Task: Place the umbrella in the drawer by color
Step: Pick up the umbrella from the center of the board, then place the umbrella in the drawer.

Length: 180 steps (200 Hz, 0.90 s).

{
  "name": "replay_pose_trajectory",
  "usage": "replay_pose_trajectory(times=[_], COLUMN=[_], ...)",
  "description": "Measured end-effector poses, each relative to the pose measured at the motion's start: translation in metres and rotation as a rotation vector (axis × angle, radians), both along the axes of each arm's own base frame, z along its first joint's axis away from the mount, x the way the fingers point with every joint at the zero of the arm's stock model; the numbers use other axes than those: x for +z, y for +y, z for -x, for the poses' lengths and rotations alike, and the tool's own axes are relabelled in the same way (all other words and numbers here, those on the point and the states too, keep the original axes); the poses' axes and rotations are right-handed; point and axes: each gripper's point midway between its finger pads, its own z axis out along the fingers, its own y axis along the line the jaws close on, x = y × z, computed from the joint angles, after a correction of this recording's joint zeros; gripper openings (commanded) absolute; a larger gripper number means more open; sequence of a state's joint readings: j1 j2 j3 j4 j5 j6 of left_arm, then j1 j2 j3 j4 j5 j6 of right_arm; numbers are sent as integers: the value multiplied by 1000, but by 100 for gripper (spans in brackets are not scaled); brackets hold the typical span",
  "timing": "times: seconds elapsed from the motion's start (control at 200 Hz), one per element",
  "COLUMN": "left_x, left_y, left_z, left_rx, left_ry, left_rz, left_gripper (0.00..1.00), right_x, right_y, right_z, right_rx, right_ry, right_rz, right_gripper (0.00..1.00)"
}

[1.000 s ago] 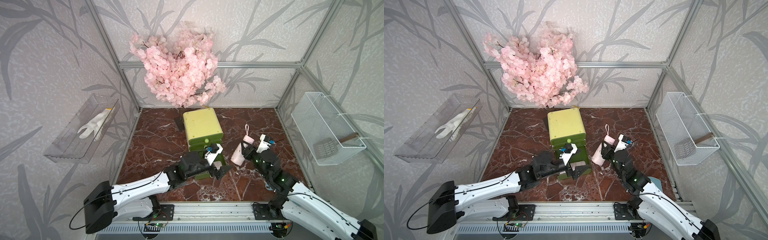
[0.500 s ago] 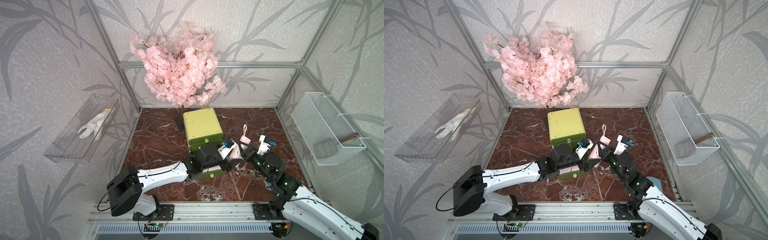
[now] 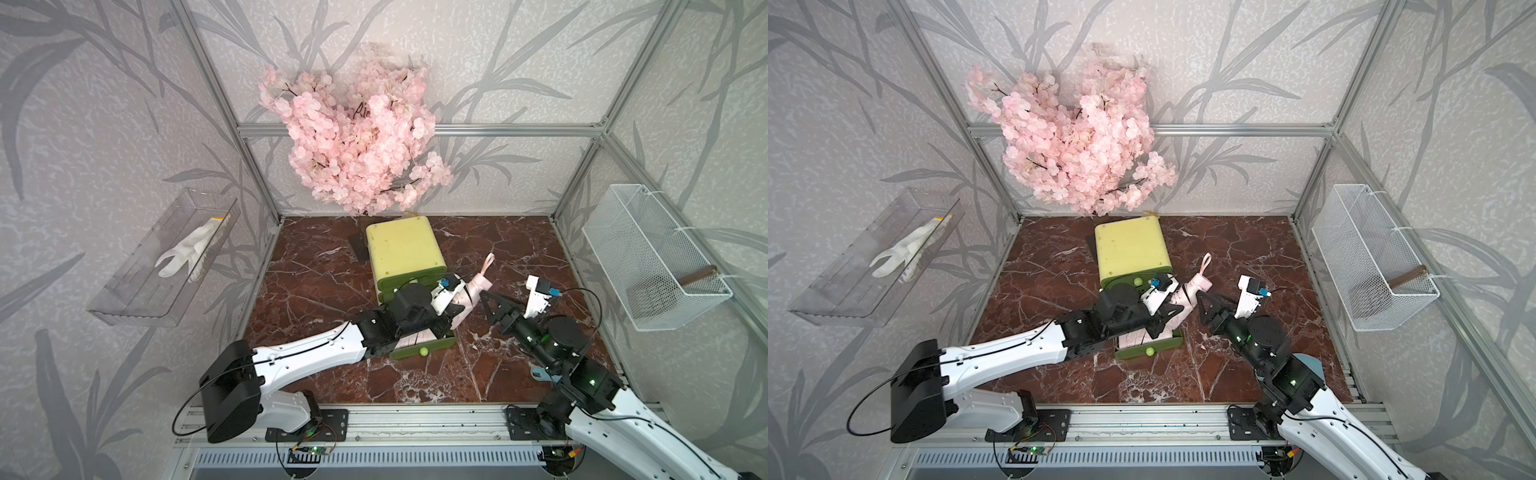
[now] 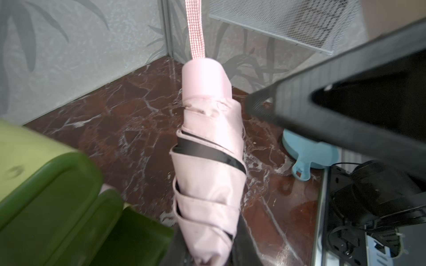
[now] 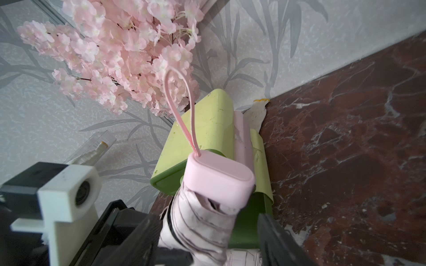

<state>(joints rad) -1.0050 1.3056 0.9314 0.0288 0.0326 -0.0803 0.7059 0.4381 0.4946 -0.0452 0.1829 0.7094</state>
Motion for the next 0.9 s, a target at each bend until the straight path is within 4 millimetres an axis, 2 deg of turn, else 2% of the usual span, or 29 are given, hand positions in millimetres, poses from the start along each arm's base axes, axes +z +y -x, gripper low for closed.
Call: replay_pose_trajectory(times=[0.175, 0.245, 0.35, 0.55, 0.655, 0.9], left_x=[-16, -27, -34, -15, -14, -58], left_y=[63, 80, 98, 116, 126, 125], left_z=[2, 8, 19, 27, 26, 23], left_rx=[139, 157, 147, 144, 149, 65], left_ry=[18, 59, 146, 246, 293, 382], left_rz=[-214, -323, -480, -708, -863, -1167], left_gripper=[0, 0, 0, 0, 0, 0], right_x=[47, 54, 50, 31, 21, 17], right_y=[-38, -54, -69, -78, -79, -79], right_z=[23, 30, 37, 44, 45, 48], right_rx=[-76, -119, -159, -164, -162, -153], right_ry=[-125, -155, -167, -172, -175, -191], right_rz=[102, 150, 227, 298, 313, 314], right_gripper=[73, 73, 73, 74, 75, 75])
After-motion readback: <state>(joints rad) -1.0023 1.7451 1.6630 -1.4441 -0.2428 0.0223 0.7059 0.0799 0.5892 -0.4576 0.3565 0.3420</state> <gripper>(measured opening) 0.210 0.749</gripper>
